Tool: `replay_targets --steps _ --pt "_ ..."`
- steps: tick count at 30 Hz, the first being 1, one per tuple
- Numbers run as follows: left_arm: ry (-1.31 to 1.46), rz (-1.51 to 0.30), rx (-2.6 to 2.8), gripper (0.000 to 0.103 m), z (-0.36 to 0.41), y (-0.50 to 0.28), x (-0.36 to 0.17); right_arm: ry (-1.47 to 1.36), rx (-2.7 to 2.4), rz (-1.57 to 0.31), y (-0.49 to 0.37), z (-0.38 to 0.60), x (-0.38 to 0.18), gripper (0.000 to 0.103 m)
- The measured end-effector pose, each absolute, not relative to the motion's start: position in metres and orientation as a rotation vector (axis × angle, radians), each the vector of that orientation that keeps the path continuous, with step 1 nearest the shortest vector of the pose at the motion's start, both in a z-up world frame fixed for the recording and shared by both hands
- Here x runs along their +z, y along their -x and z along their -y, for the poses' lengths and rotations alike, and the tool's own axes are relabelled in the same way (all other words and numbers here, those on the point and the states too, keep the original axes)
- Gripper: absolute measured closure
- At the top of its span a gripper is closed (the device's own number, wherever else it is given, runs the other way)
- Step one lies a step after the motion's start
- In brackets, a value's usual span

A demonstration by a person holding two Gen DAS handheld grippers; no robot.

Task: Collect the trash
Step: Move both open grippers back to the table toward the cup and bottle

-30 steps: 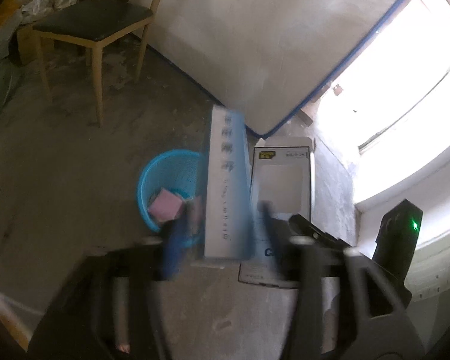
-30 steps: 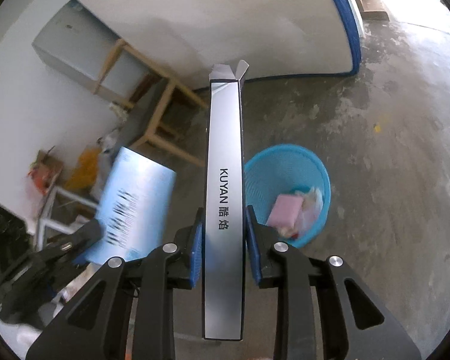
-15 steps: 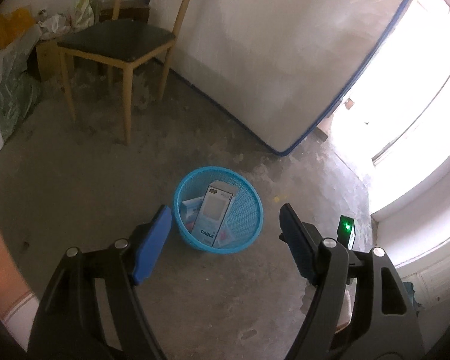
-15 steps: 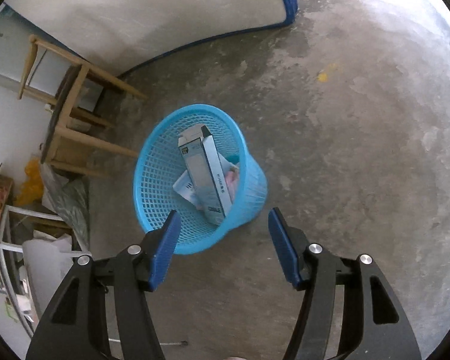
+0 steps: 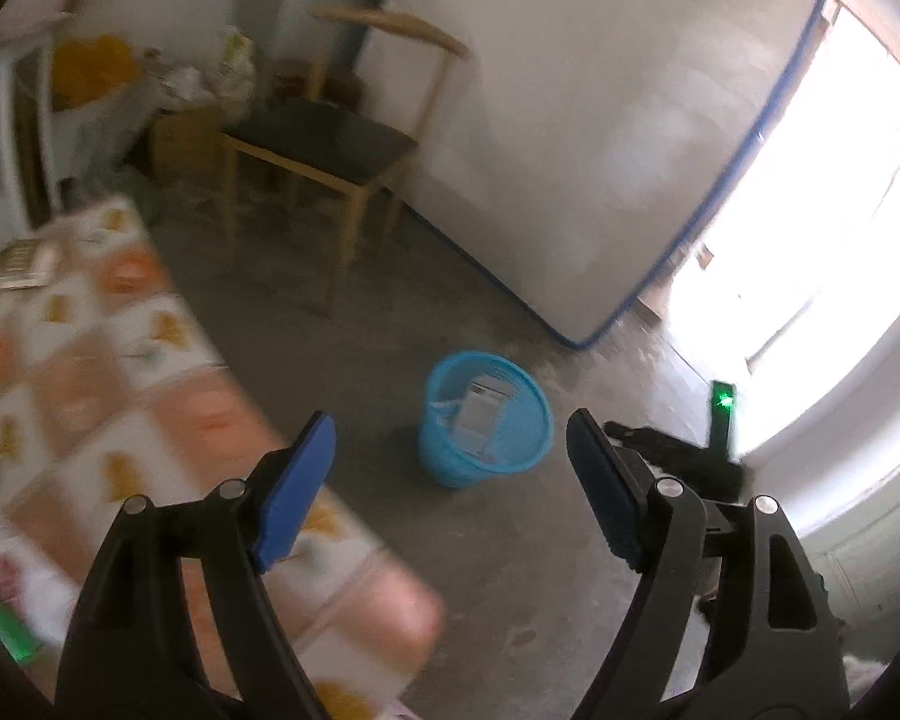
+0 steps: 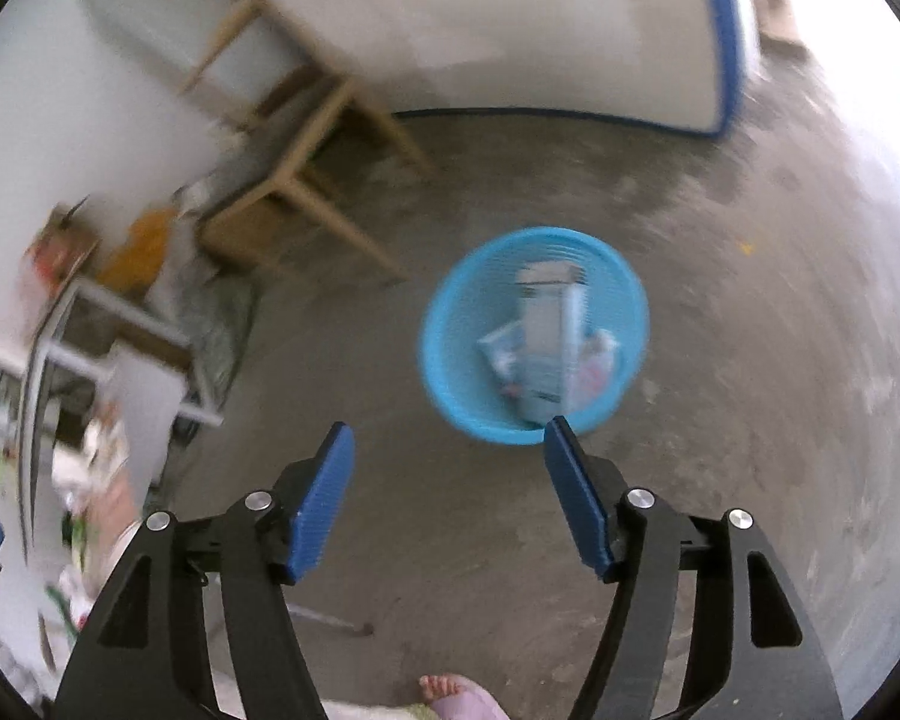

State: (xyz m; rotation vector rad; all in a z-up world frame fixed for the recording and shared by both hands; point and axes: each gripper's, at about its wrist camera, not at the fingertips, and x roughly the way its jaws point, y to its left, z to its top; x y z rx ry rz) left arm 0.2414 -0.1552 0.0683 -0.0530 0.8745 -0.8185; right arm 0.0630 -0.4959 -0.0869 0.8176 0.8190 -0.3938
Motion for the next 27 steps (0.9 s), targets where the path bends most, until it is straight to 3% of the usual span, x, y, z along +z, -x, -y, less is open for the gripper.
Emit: replay_targets --steps 8,15,20,27 --pt "0.132 -0.757 -0.562 0.026 -0.007 -0.253 0.109 -0.618 -0.115 -0.822 -0.119 0.386 0.001 0.031" --pt "0.355 -0.800 -0.371 0.026 -0.128 -0.292 0.115 -0.500 0.191 -0.839 -0.167 0.264 0.032 0.027" --pt "0.395 -0.849 -0.306 0.026 -0.162 -0.321 0.103 -0.452 0.350 -0.870 -0.192 0.197 0.032 0.027" --pt "0.380 -0.947 -0.279 0.026 -0.152 -0.378 0.074 -0.253 0.517 -0.927 -0.225 0.111 0.020 0.027"
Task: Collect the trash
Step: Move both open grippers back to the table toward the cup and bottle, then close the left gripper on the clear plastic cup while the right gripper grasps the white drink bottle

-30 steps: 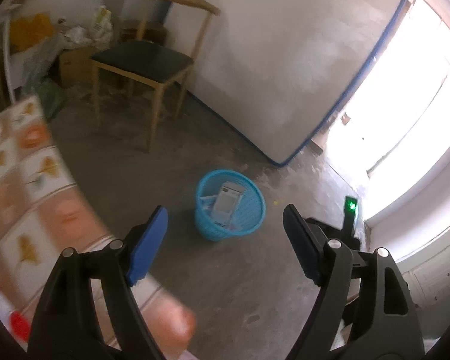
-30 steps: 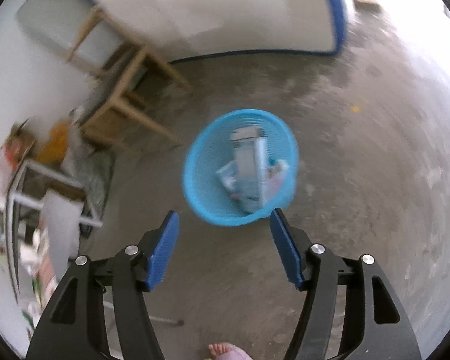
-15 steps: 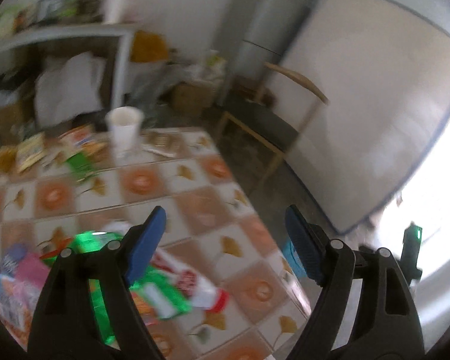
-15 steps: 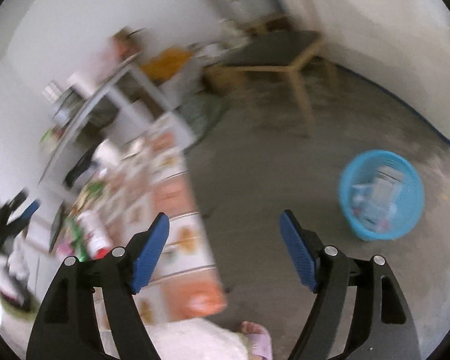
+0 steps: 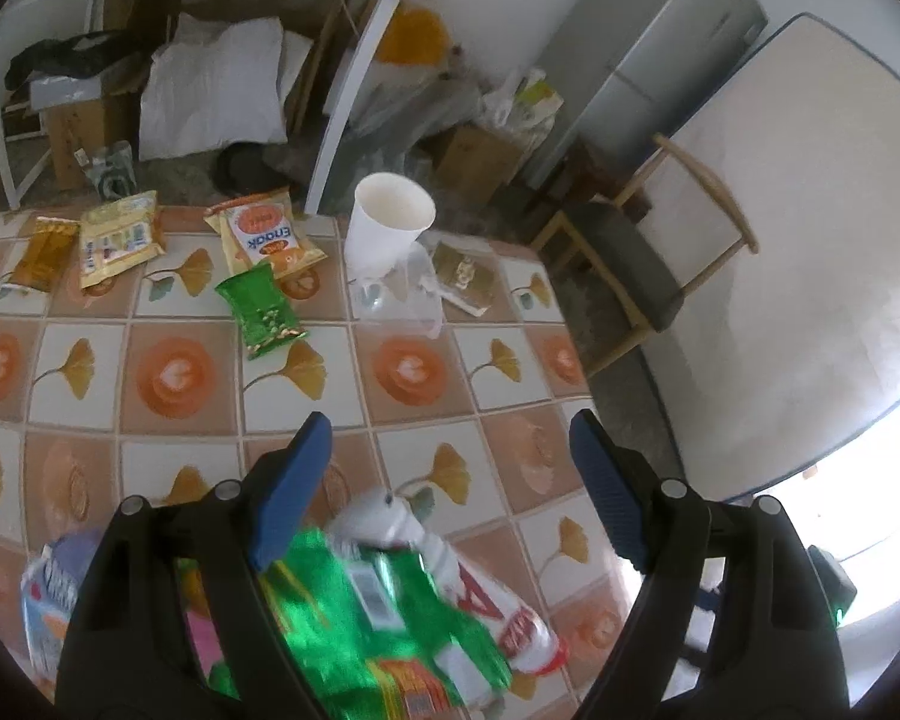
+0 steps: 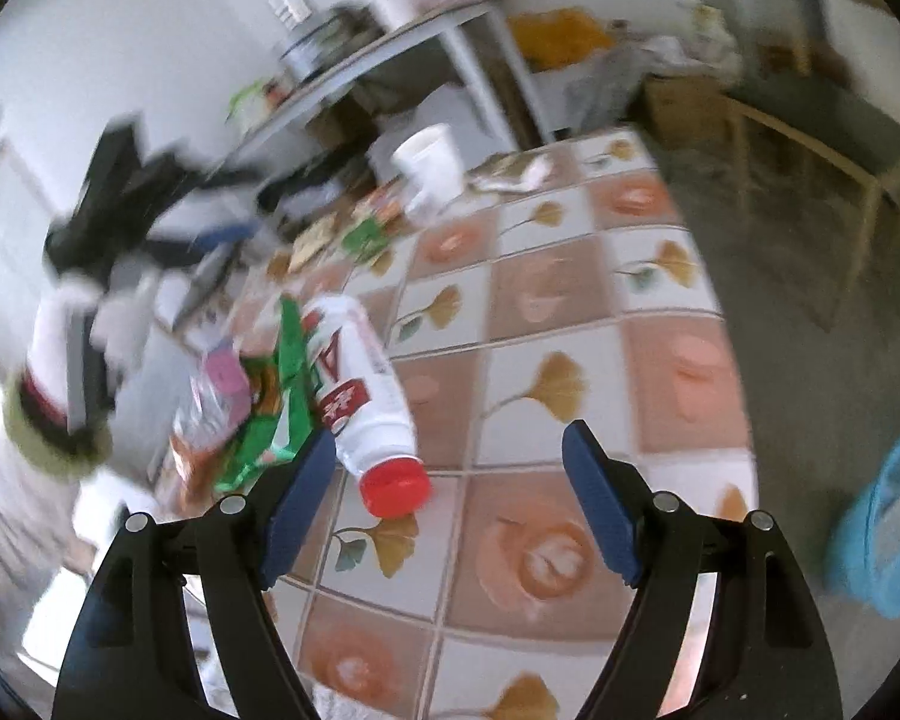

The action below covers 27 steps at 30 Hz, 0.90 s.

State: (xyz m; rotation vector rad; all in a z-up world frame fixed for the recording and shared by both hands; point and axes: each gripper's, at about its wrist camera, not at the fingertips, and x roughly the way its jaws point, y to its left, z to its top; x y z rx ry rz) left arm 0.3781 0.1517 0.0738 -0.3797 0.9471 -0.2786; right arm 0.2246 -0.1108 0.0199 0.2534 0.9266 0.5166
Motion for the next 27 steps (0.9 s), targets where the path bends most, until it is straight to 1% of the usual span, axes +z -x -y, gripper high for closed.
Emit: replay_targets --steps 13,20,21,22,24,25,26,27 --pt "0.313 -1.053 -0.155 0.026 -0.121 -0.503 0.016 -0.077 0.654 -1.004 -0.277 0.047 0.004 0.027" --pt "0.292 -1.110 -0.103 0.026 -0.114 -0.532 -0.007 -0.046 0.724 -1.027 -0.289 0.033 -0.005 0.027" --pt "0.294 -1.118 -0.100 0.028 -0.115 -0.534 -0.009 -0.043 0.736 -1.032 -0.291 0.032 -0.007 0.027" --pt "0.304 -1.130 -0.099 0.031 -0.116 -0.535 -0.013 -0.040 0.759 -1.042 -0.293 0.029 -0.009 0.027" --pt "0.312 -1.146 -0.100 0.042 -0.118 -0.536 -0.017 -0.030 0.799 -1.051 -0.297 0.026 -0.013 0.027" --pt "0.317 -1.152 -0.098 0.045 -0.120 -0.536 -0.019 -0.028 0.822 -1.058 -0.300 0.024 -0.016 0.027" --pt "0.321 -1.156 -0.098 0.050 -0.121 -0.536 -0.020 -0.032 0.844 -1.076 -0.304 0.022 -0.019 0.027" --pt "0.325 -1.164 -0.098 0.050 -0.123 -0.535 -0.021 -0.038 0.850 -1.090 -0.308 0.021 -0.022 0.027"
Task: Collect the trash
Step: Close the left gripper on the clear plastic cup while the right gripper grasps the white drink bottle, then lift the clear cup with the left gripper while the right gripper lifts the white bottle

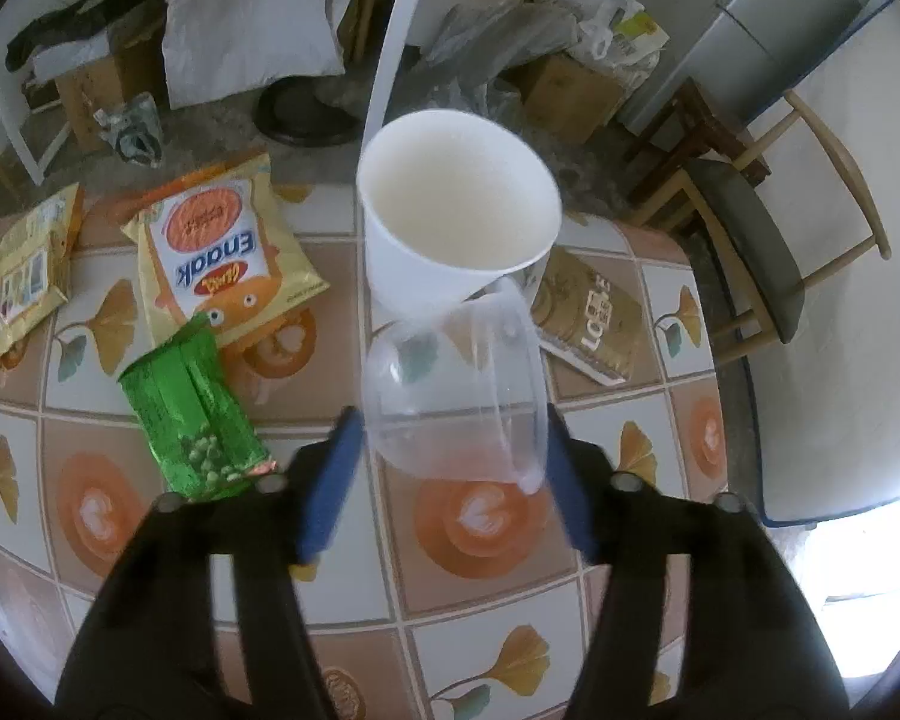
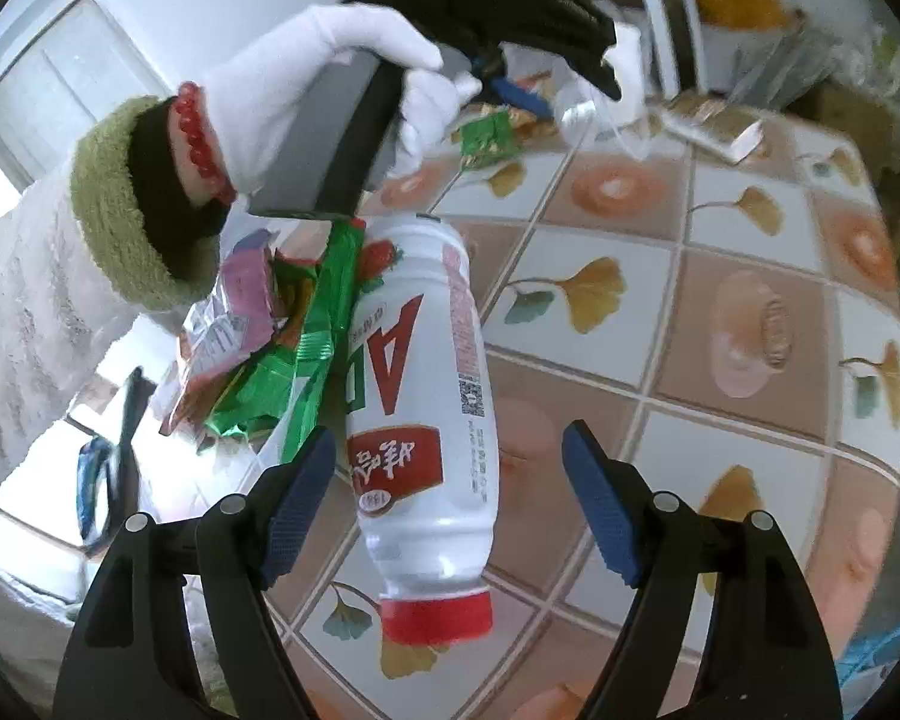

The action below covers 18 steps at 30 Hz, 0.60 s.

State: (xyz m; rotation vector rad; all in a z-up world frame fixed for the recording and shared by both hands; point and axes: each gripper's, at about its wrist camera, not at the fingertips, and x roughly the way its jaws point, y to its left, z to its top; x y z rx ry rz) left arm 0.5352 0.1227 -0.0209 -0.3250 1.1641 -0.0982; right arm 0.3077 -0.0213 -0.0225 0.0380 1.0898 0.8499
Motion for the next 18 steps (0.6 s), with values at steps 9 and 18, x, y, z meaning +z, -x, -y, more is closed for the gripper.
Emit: replay_targets --steps 9,18 --pt "0.310 -1.196 -0.112 0.091 -0.125 -0.526 -0.025 -0.107 0.942 -1.167 -0.319 0.012 -0.034 0.037" --pt "0.273 -1.172 -0.141 0.099 -0.117 -0.516 -0.018 -0.134 0.900 -1.194 -0.308 0.015 -0.030 0.049"
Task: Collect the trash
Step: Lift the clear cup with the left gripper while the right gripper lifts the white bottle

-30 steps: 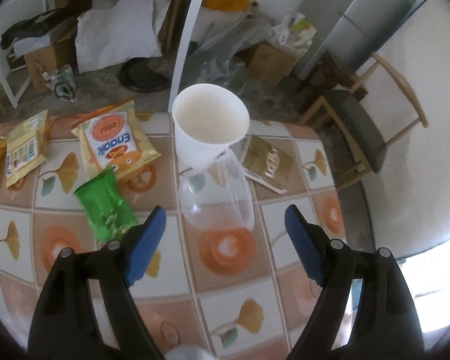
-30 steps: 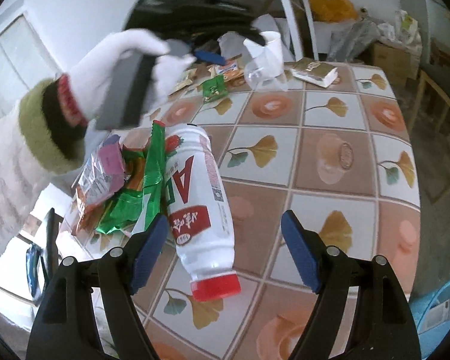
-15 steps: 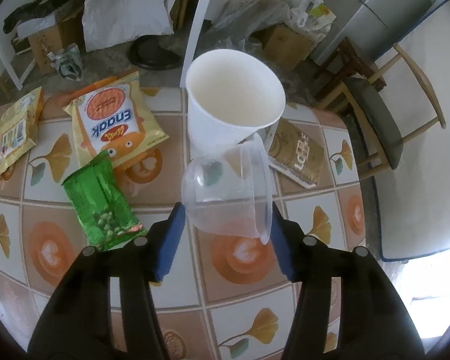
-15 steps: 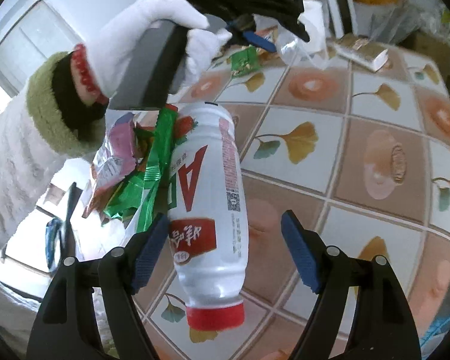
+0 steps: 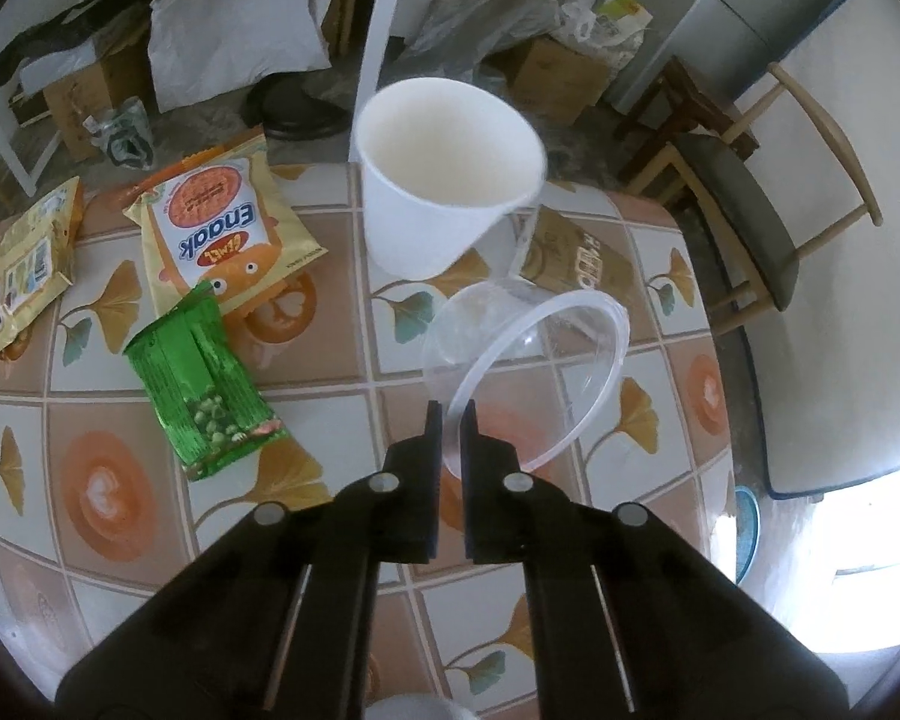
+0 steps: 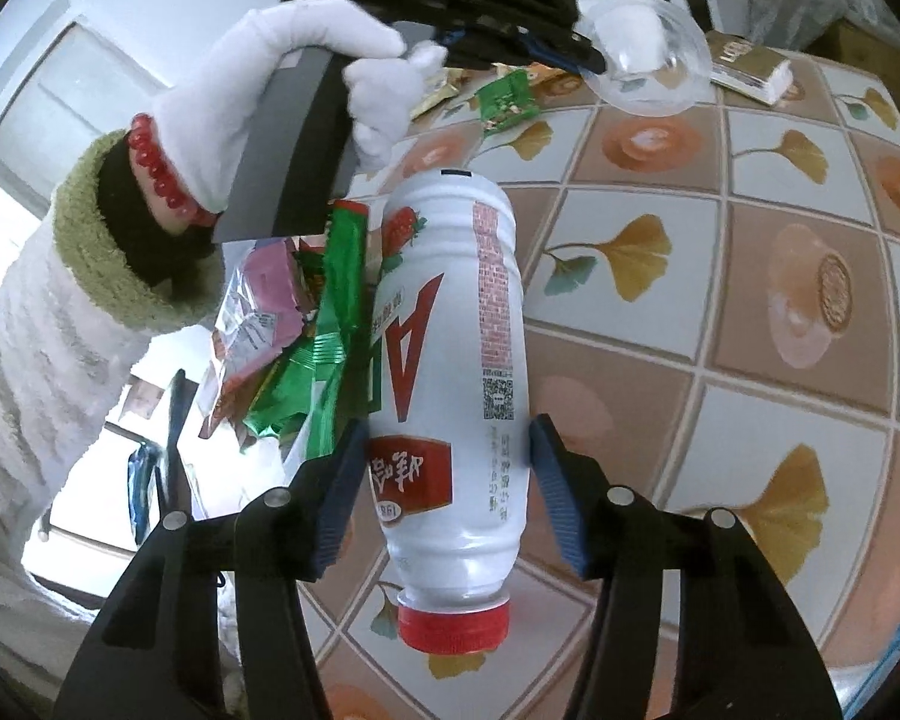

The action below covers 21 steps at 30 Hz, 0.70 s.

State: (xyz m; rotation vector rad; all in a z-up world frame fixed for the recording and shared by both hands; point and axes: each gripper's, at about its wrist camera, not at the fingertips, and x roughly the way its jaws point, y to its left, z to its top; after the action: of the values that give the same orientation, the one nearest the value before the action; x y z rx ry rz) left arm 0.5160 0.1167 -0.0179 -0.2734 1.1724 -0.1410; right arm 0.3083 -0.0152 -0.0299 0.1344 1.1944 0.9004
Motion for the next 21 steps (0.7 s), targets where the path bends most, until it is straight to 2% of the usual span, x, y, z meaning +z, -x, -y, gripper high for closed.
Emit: replay_targets --steps 11,16,21 --pt "0.230 -1.065 -0.290 0.099 -0.092 -0.455 0.037 -0.187 0.672 -1.198 -0.266 0.072 -0.026 0.049" --pt "0.225 -0.986 -0.476 0.099 -0.075 -0.377 0.069 -0.227 0.507 -1.174 -0.225 0.109 -0.022 0.049" --pt "0.282 -0.955 -0.556 0.099 -0.072 -0.284 0.062 -0.278 0.390 -1.134 -0.184 0.133 -0.020 0.049"
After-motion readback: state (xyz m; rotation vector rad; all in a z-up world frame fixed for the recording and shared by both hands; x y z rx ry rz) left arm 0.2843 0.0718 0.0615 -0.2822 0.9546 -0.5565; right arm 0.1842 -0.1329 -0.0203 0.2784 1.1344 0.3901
